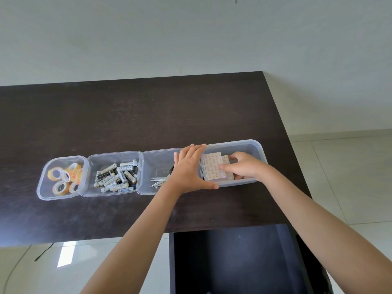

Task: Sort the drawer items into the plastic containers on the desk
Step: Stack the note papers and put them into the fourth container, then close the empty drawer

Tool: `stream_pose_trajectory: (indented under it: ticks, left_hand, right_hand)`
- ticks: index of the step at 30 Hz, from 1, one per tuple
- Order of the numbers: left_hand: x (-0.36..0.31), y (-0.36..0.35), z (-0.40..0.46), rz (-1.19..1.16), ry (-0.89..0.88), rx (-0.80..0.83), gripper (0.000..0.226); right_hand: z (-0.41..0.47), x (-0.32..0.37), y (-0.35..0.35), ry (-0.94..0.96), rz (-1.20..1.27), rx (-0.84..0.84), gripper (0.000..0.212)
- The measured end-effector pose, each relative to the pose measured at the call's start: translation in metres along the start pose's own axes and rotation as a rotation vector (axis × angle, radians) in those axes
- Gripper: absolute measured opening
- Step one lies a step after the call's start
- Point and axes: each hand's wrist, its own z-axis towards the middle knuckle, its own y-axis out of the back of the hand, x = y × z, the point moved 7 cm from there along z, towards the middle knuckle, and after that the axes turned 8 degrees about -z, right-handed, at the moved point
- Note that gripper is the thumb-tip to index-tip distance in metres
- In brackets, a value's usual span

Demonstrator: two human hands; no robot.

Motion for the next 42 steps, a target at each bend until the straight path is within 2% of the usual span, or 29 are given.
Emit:
stream_pose_trajectory:
  ticks: [3,8,10,12,14,16,19,24,26,29,32,37,42]
  left_hand:
    - [0.001,-0.001,0.0,-0.003,0.0,-0.001,0.111]
    - [0.0,-0.001,0.0,0.002,0.005,-0.001,0.11]
    - [-0.001,0.0,-0.001,0.008,0.005,0.001,0.11]
    - [-0.002,0.001,-0.002,0.005,0.008,0.004,0.11]
    - [-0.002,0.001,-0.002,0.002,0.005,0.002,0.11]
    - [-0.002,0.001,-0.002,0.008,0.0,-0.005,0.11]
    - [-0.002,0.001,-0.002,0.021,-0.007,-0.018,0.111]
    - [-0.003,0.001,-0.002,0.119,0.003,0.002,0.114]
    - [-0.005,-0.001,-0.004,0.189,-0.005,-0.005,0.115]
    - [-0.011,-0.005,-0.014,0.214,-0.051,-0.092,0.109]
    - [-0.021,-0.013,-0.037,0.094,-0.141,-0.232,0.097]
    - [-0.032,-0.046,-0.103,-0.16,-0.229,-0.307,0.074]
    - [-0.022,-0.091,-0.177,-0.232,-0.091,-0.289,0.062]
  right_hand:
    - [-0.002,0.0,0.001,-0.005,0.055,0.014,0.035]
    - [-0.004,0.0,-0.003,-0.008,0.035,0.005,0.041]
    - [-0.008,0.001,0.002,0.006,0.032,-0.065,0.042]
    - [-0.014,0.004,0.013,0.016,0.032,-0.208,0.042]
    - [-0.018,0.011,0.016,0.043,0.066,-0.272,0.029]
    - [-0.019,0.018,0.009,0.071,0.035,-0.235,0.018]
    - [-0.02,0.025,0.002,0.098,-0.046,-0.232,0.025]
    - [-0.027,0.022,0.003,0.065,-0.042,-0.268,0.028]
    - [-0.037,0.019,0.008,0.059,-0.022,-0.346,0.03]
    - [-0.064,0.013,0.013,0.113,0.09,-0.562,0.03]
    - [-0.094,0.005,-0.001,0.261,0.123,-0.661,0.023]
    - [-0.129,-0.023,-0.053,0.356,0.228,-0.626,0.022]
    - [-0.157,-0.057,-0.11,0.285,0.325,-0.535,0.024]
